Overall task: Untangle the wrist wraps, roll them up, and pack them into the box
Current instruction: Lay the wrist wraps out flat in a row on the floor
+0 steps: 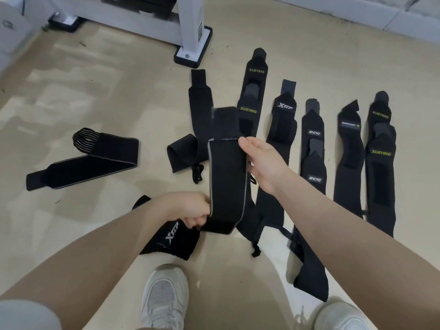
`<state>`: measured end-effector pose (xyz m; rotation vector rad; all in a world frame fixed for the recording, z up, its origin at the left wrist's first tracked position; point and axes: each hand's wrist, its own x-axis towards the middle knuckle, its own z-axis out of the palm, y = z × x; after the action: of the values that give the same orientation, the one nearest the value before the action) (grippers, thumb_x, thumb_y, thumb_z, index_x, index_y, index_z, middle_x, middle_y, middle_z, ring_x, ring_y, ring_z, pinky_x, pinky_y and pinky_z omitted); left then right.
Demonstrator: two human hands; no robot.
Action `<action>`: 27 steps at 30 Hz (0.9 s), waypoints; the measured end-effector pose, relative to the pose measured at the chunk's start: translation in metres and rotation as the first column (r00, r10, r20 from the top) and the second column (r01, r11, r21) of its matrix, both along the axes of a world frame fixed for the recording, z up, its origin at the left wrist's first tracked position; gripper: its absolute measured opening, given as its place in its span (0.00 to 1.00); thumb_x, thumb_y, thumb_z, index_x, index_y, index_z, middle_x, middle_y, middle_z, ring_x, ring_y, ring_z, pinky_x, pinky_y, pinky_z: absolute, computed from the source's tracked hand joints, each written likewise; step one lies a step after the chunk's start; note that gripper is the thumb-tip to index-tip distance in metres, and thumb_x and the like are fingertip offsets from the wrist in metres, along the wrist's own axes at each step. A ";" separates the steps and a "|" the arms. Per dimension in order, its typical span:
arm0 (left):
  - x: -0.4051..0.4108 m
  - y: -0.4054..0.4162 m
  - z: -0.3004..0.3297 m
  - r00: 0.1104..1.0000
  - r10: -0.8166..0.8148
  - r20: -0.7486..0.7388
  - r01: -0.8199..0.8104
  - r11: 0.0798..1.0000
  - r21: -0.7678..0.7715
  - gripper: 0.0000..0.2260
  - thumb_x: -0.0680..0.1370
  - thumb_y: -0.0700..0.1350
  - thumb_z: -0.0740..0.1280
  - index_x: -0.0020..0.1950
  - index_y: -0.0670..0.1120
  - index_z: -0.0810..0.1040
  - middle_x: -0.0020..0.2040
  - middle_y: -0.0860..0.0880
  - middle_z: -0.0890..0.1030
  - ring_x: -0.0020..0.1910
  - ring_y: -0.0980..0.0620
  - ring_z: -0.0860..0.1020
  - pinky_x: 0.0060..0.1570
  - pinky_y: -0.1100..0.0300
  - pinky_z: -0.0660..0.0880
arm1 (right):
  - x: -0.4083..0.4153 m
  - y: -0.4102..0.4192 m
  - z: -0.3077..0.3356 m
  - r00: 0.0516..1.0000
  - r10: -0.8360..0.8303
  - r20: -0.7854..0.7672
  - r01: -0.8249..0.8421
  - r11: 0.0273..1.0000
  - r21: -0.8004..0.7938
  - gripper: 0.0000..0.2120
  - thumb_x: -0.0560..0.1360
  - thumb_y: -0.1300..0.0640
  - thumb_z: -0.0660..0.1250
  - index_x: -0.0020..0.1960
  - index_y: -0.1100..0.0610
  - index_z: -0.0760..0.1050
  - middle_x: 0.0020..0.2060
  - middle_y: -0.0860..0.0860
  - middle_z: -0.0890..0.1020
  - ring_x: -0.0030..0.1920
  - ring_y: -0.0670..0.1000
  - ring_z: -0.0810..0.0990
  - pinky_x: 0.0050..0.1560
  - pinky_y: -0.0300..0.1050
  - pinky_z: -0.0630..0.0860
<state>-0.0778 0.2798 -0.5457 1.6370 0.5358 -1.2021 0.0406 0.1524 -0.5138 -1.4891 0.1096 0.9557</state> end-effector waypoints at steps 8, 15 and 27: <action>0.083 0.053 -0.049 0.827 -0.296 0.478 -0.131 0.725 0.676 0.20 0.79 0.42 0.59 0.71 0.45 0.63 0.62 0.44 0.74 0.57 0.45 0.74 0.50 0.52 0.73 | 0.020 0.013 -0.043 0.898 -0.304 -0.318 0.296 0.952 -0.073 0.15 0.81 0.57 0.55 0.65 0.58 0.72 0.59 0.55 0.79 0.59 0.56 0.78 0.65 0.55 0.71; 0.140 0.064 -0.110 0.543 -0.800 0.254 0.223 0.429 0.875 0.26 0.81 0.51 0.56 0.77 0.48 0.52 0.78 0.48 0.50 0.76 0.45 0.50 0.74 0.50 0.52 | 0.034 0.012 -0.071 0.912 -0.297 -0.283 0.277 0.955 -0.110 0.14 0.80 0.63 0.55 0.63 0.58 0.72 0.58 0.56 0.79 0.58 0.58 0.78 0.58 0.58 0.75; 0.071 0.167 -0.114 0.919 -0.387 -0.077 0.225 0.353 0.908 0.29 0.76 0.46 0.59 0.76 0.44 0.54 0.76 0.45 0.55 0.75 0.44 0.55 0.73 0.40 0.48 | 0.031 0.070 -0.095 0.921 -0.224 -0.317 0.224 0.974 -0.038 0.10 0.81 0.62 0.56 0.53 0.56 0.75 0.51 0.52 0.83 0.52 0.53 0.81 0.49 0.46 0.78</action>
<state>-0.0073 0.4471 -0.6597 2.8862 0.9107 -1.0565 0.0716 0.2219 -0.6091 -1.2795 0.5069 1.0014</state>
